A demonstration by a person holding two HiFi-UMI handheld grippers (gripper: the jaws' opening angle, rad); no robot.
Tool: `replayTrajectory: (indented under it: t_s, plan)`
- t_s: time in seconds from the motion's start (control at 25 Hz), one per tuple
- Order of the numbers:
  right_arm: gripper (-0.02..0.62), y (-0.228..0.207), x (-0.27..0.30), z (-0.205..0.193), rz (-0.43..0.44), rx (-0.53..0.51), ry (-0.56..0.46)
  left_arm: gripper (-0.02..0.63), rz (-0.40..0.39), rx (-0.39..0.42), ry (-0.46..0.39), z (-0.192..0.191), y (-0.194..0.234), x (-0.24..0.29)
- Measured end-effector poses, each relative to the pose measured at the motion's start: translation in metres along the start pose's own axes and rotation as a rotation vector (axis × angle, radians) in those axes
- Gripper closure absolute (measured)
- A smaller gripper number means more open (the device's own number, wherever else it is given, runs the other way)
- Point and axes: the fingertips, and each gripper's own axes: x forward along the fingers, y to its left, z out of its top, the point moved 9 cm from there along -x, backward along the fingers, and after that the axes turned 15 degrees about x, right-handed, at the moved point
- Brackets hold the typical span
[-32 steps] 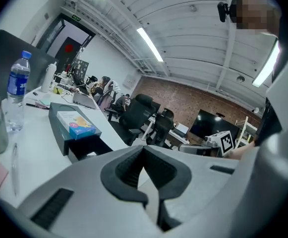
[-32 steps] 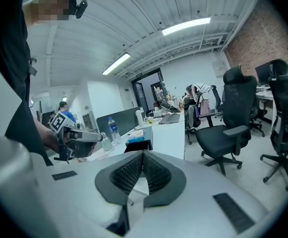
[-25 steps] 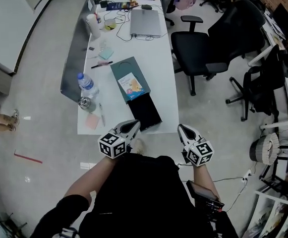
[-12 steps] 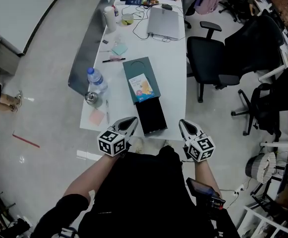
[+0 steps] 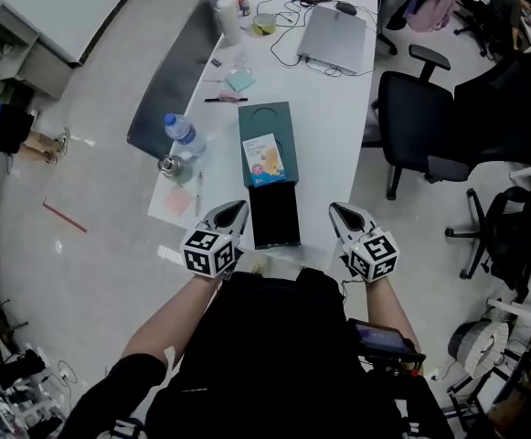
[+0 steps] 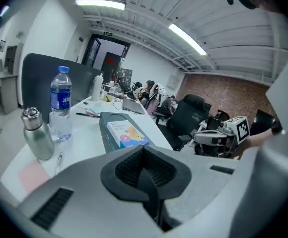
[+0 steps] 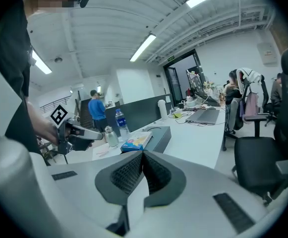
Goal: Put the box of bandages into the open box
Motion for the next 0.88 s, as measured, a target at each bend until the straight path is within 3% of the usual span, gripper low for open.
replayTrajectory:
  t_s: [0.36,0.72,0.88]
  plan:
    - [0.571,-0.05,0.015,0.017,0.177,-0.039,0.072,0.598,0.228,-0.065,0.087,0.015,-0.013,0.028]
    - [0.571,-0.074,0.029,0.031,0.293,-0.036,0.117,0.598,0.272,-0.297,0.134,0.029,0.005,0.06]
    - [0.571,-0.078,0.037,0.042,0.331,-0.055,0.115,0.581,0.329,-0.289,0.16,0.046,0.016,0.069]
